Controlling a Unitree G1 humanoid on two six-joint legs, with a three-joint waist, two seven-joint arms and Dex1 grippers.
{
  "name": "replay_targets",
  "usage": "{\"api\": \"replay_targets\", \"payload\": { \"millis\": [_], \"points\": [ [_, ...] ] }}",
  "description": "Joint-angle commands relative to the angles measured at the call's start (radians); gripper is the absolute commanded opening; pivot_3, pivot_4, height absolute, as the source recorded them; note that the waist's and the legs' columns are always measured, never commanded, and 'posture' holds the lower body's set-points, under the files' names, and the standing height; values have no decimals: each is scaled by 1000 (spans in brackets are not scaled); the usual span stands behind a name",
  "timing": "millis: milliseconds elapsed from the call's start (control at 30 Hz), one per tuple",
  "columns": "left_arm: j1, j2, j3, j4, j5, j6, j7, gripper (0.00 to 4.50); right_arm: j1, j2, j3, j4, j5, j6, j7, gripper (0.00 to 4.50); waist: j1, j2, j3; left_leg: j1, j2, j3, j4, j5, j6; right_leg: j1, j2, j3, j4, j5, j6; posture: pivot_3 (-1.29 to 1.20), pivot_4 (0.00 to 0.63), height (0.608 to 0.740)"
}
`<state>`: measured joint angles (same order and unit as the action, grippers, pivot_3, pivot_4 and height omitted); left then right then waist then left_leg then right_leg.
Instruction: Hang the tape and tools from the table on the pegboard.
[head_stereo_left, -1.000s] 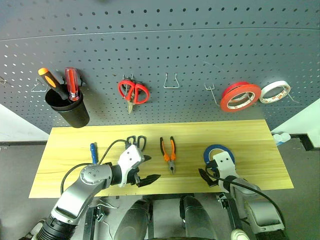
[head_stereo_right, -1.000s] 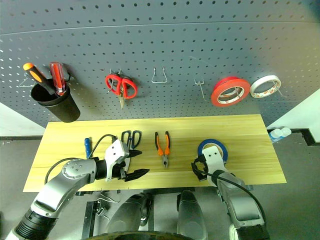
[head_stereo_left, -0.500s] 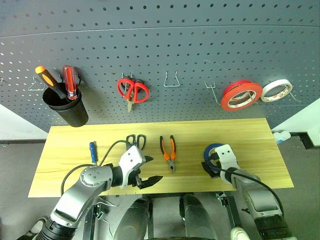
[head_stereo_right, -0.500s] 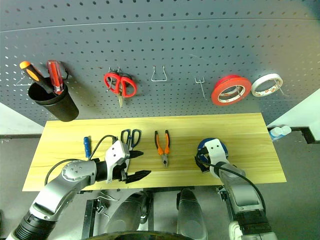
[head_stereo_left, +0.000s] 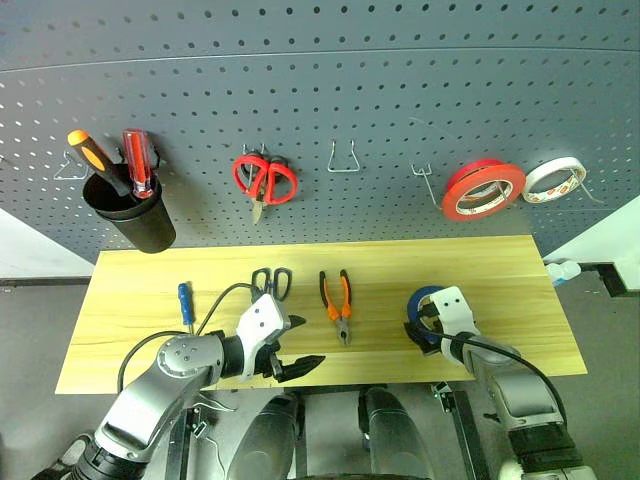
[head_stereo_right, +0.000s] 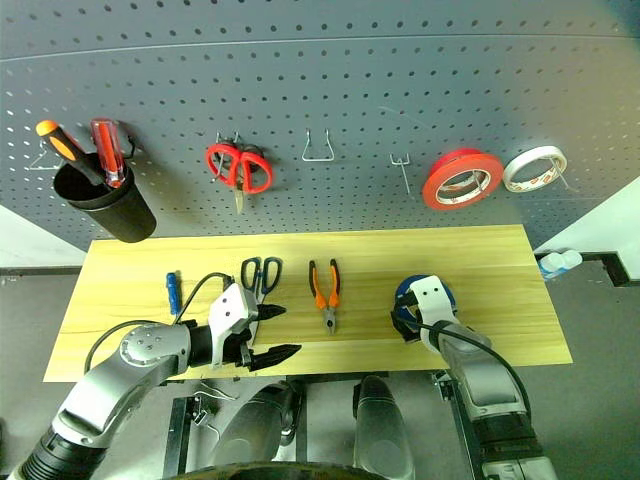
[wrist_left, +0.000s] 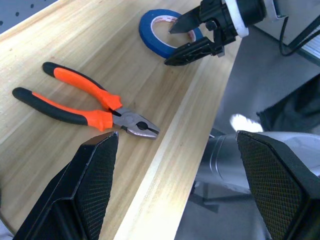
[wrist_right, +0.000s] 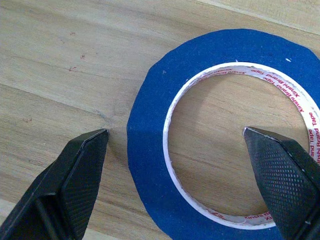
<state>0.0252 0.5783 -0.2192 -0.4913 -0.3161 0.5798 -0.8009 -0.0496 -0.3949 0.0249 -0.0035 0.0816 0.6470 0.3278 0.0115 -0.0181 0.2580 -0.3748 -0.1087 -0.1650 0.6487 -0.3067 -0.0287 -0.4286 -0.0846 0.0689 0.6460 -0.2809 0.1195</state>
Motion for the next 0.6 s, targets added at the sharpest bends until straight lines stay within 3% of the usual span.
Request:
{"api": "replay_targets", "payload": {
  "millis": [33,600],
  "points": [
    [3,5,7,-37,-18,-1,2,3933,10,-10,-4,-2,-8,20,3,4500,1,-1,1,0,0,0,0,0,0,0,0,0,0,0,0,61,305,720],
    [-5,10,8,-33,-21,1,1,3985,23,-2,2,-29,3,46,21,4315,1,-4,10,0,0,0,0,0,0,0,0,0,0,0,0,60,312,720]
  ]
}}
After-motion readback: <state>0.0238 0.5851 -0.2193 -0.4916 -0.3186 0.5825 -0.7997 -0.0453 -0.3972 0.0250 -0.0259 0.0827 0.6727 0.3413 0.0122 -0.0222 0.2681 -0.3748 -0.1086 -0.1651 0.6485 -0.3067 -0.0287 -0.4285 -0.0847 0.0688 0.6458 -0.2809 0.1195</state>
